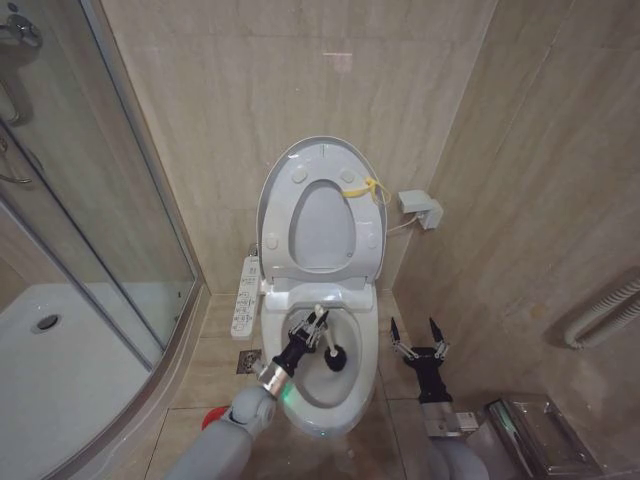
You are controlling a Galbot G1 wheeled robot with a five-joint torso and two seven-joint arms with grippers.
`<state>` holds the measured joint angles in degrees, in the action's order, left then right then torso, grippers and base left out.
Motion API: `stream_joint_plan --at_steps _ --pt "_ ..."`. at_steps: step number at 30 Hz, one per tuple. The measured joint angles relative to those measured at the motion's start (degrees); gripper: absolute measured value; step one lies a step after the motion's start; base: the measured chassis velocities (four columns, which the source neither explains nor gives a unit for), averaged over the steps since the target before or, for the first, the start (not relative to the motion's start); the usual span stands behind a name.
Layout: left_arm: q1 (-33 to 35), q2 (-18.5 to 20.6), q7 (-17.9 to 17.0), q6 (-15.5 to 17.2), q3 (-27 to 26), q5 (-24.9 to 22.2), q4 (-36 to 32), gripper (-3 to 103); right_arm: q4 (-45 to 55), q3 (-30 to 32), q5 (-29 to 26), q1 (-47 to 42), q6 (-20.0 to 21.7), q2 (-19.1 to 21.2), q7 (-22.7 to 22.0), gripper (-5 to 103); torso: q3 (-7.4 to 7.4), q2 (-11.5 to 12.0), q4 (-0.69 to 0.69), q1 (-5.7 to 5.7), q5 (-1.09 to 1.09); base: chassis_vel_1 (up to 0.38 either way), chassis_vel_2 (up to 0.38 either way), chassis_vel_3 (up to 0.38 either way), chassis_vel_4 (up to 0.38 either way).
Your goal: Open the toilet lid, clean the toilet bowl with a toilet brush, close the toilet lid, and flush.
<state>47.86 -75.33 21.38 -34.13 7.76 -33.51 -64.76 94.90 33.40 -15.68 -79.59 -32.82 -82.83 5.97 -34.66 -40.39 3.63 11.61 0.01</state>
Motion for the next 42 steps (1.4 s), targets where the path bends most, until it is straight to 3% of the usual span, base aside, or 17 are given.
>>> stream_joint_plan --at_steps 4,5,6,23,30,39,42 --pt "-0.37 -1.08 0.14 -0.80 0.27 2.26 3.74 20 -0.20 0.11 -0.08 0.01 -0.16 0.30 0.04 100 -0.05 0.02 0.04 0.00 0.01 0.000 0.000 0.000 0.000" --pt "-0.46 -1.15 0.11 -0.79 0.44 2.27 3.65 20 -0.28 0.12 -0.16 0.01 -0.15 0.52 0.07 100 -0.07 0.03 -0.01 0.03 -0.06 0.000 0.000 0.000 0.000" --pt "-0.97 -1.25 0.00 -0.68 0.26 2.21 2.97 20 -0.25 0.13 -0.23 0.05 -0.21 0.61 0.09 100 -0.04 0.03 0.08 0.02 -0.02 0.000 0.000 0.000 0.000" --pt "-1.36 -0.29 -1.28 -0.30 -0.10 1.65 -5.12 16 -0.27 0.21 -0.40 0.21 -0.23 0.92 0.03 100 -0.03 0.03 0.03 0.02 -0.01 0.000 0.000 0.000 0.000" --pt "-2.20 -0.33 -0.85 -1.28 -0.18 1.43 -3.07 16 -0.42 -0.05 -0.27 0.42 -0.21 0.36 0.09 100 -0.03 0.02 0.04 0.02 -0.01 0.000 0.000 0.000 0.000" --pt "-5.58 -1.93 -2.55 -0.34 3.66 2.59 3.29 16 -0.43 0.01 -0.02 0.24 -0.21 0.12 0.16 100 -0.03 0.02 0.04 0.02 0.00 0.000 0.000 0.000 0.000" --pt "-7.37 -0.86 -5.39 1.73 7.52 3.83 2.04 16 -0.24 0.35 -0.04 -0.11 -0.21 0.27 0.16 100 -0.03 0.02 0.04 0.02 -0.01 0.000 0.000 0.000 0.000"
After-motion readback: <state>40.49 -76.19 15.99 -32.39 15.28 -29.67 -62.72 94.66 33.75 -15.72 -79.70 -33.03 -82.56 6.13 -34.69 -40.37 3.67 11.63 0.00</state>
